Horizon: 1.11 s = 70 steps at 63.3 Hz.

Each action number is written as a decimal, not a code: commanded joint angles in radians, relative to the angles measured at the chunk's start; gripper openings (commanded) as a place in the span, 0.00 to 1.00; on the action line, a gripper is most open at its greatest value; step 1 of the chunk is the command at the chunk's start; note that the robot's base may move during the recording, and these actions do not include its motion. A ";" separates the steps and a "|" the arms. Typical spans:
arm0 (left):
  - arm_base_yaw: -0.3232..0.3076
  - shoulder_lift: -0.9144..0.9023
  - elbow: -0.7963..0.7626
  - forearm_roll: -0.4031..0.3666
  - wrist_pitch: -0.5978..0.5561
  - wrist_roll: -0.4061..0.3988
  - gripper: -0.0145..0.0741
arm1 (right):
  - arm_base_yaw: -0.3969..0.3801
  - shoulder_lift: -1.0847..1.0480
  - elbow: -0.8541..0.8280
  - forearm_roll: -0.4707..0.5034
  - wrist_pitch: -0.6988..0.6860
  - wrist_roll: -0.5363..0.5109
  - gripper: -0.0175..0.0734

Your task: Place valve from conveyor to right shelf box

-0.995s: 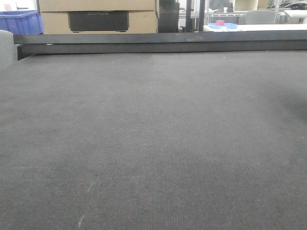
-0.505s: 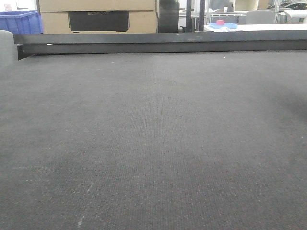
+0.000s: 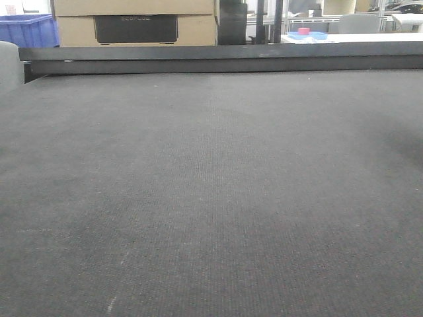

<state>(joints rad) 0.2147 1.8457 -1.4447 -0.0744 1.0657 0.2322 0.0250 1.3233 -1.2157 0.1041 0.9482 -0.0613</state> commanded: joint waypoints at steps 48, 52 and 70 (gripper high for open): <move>-0.073 -0.447 -0.068 -0.063 0.022 -0.004 0.04 | -0.002 -0.111 -0.052 0.000 -0.037 -0.008 0.02; -0.083 -0.507 -0.068 -0.063 -0.006 -0.007 0.04 | -0.002 -0.121 -0.084 0.000 -0.024 -0.008 0.02; -0.089 -0.696 -0.068 -0.057 -0.061 -0.016 0.04 | -0.002 -0.141 -0.261 0.000 0.038 -0.008 0.02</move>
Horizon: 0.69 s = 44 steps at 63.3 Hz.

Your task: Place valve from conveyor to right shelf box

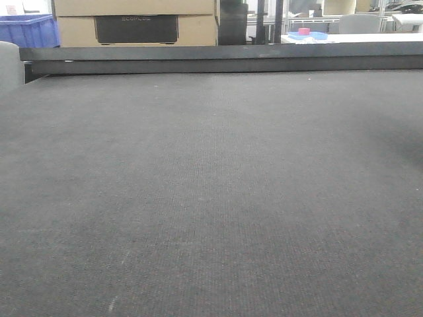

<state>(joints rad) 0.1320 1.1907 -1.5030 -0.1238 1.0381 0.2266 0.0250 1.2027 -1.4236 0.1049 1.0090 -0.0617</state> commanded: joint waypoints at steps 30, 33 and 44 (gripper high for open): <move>-0.006 -0.058 -0.008 -0.007 -0.011 -0.010 0.04 | -0.002 -0.029 -0.072 -0.001 -0.022 -0.007 0.02; -0.006 -0.058 -0.008 -0.007 -0.011 -0.010 0.04 | -0.002 -0.029 -0.072 -0.001 -0.022 -0.007 0.02; -0.006 -0.058 -0.008 -0.007 -0.018 -0.010 0.04 | -0.002 -0.029 -0.072 -0.001 -0.022 -0.007 0.02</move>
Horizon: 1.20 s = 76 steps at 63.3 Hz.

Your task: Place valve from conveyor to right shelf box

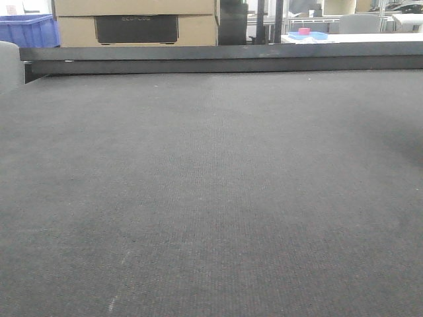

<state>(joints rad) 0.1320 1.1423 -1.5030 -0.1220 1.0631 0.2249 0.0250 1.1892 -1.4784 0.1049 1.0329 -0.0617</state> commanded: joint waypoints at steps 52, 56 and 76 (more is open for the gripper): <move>-0.006 -0.010 -0.008 -0.008 -0.044 -0.008 0.04 | -0.002 -0.015 -0.017 -0.001 -0.052 -0.007 0.02; -0.006 -0.010 -0.008 -0.008 -0.044 -0.008 0.04 | -0.002 -0.015 -0.017 -0.001 -0.052 -0.007 0.02; -0.006 -0.010 -0.008 -0.008 -0.044 -0.008 0.04 | -0.002 -0.015 -0.017 -0.001 -0.054 -0.007 0.02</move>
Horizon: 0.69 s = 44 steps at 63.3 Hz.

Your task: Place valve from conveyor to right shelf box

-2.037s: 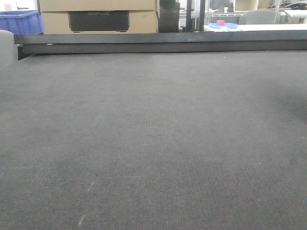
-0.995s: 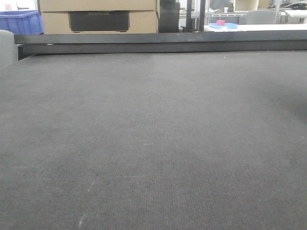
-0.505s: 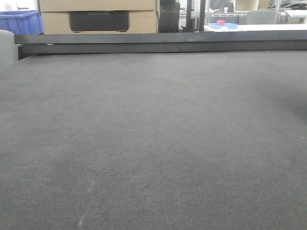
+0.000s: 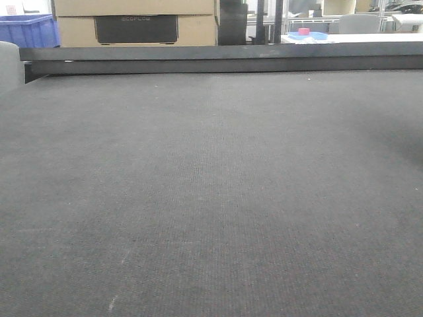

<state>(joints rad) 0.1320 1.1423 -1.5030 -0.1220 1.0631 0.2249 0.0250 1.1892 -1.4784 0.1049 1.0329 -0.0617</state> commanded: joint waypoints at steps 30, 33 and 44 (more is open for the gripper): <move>-0.006 -0.010 -0.008 -0.008 -0.147 -0.008 0.04 | -0.002 -0.013 -0.017 -0.001 -0.118 -0.007 0.02; -0.006 -0.010 -0.008 -0.008 -0.164 -0.008 0.04 | -0.002 -0.013 -0.017 -0.001 -0.134 -0.007 0.02; -0.006 -0.010 -0.008 -0.008 -0.190 -0.008 0.04 | -0.002 -0.013 -0.017 -0.001 -0.189 -0.007 0.02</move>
<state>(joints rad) 0.1320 1.1417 -1.5030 -0.1161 0.9340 0.2249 0.0250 1.1892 -1.4784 0.1111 0.9353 -0.0617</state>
